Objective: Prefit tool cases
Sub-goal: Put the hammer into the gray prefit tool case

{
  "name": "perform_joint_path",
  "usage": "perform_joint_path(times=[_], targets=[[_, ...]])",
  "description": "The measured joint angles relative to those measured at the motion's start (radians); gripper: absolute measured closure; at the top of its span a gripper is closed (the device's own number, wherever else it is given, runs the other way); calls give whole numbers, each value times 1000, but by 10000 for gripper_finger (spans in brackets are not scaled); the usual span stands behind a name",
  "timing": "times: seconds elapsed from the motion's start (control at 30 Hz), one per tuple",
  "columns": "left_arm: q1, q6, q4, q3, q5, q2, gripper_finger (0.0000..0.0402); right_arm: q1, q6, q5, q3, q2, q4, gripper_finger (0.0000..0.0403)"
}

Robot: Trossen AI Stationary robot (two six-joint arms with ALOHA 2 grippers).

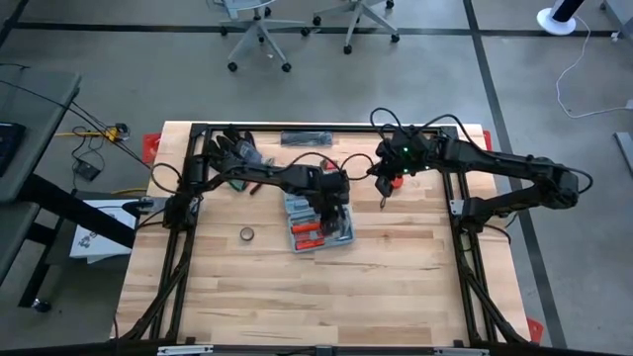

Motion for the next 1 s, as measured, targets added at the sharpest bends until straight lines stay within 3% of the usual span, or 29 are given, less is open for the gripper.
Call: perform_joint_path(times=[0.2,0.37,0.57,0.83,1.0], targets=[[0,-5,-10,-86,-30,-123,346,61,-2,-39,0,80,-4,403],[-3,-78,-7,-208,10,-185,397,145,-10,-46,0,212,71,403],[-31,-176,107,-335,79,-189,398,158,54,-209,0,411,238,403],[-56,-261,225,-408,68,-189,401,153,-20,-328,5,583,133,403],[-53,-261,236,-408,56,-189,401,163,3,-223,-2,522,109,403]])
